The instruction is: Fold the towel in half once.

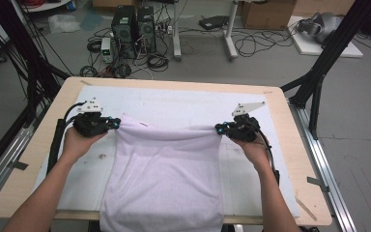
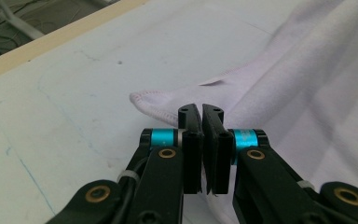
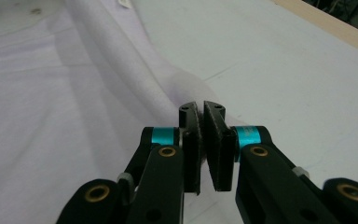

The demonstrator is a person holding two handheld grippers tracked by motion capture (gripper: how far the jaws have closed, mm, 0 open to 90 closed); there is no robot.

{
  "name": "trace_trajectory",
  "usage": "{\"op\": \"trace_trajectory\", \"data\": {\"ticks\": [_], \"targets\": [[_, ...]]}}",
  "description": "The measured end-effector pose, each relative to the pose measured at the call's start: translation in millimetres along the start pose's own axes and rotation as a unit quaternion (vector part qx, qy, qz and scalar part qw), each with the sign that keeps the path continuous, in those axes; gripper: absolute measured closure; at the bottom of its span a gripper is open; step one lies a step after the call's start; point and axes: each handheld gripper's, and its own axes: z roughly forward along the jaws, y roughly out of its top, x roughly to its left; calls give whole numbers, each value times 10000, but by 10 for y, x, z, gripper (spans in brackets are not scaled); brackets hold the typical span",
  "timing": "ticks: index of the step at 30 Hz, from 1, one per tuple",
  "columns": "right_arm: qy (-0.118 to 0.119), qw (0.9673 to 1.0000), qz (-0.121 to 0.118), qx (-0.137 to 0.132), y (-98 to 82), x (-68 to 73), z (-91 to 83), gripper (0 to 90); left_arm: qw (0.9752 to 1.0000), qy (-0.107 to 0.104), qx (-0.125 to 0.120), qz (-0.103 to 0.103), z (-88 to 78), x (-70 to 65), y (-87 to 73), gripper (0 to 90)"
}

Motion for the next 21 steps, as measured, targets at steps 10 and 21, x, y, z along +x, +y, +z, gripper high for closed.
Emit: {"op": "trace_trajectory", "data": {"ticks": [10,21], "targets": [[435,9988,-115,170,-491,593,-205,828,9990,-398,155,100,-322,-455,-635,836],[331,9993,-51,145,-399,488,-136,552,9995,-217,221,-86,-156,-325,-434,522]]}}
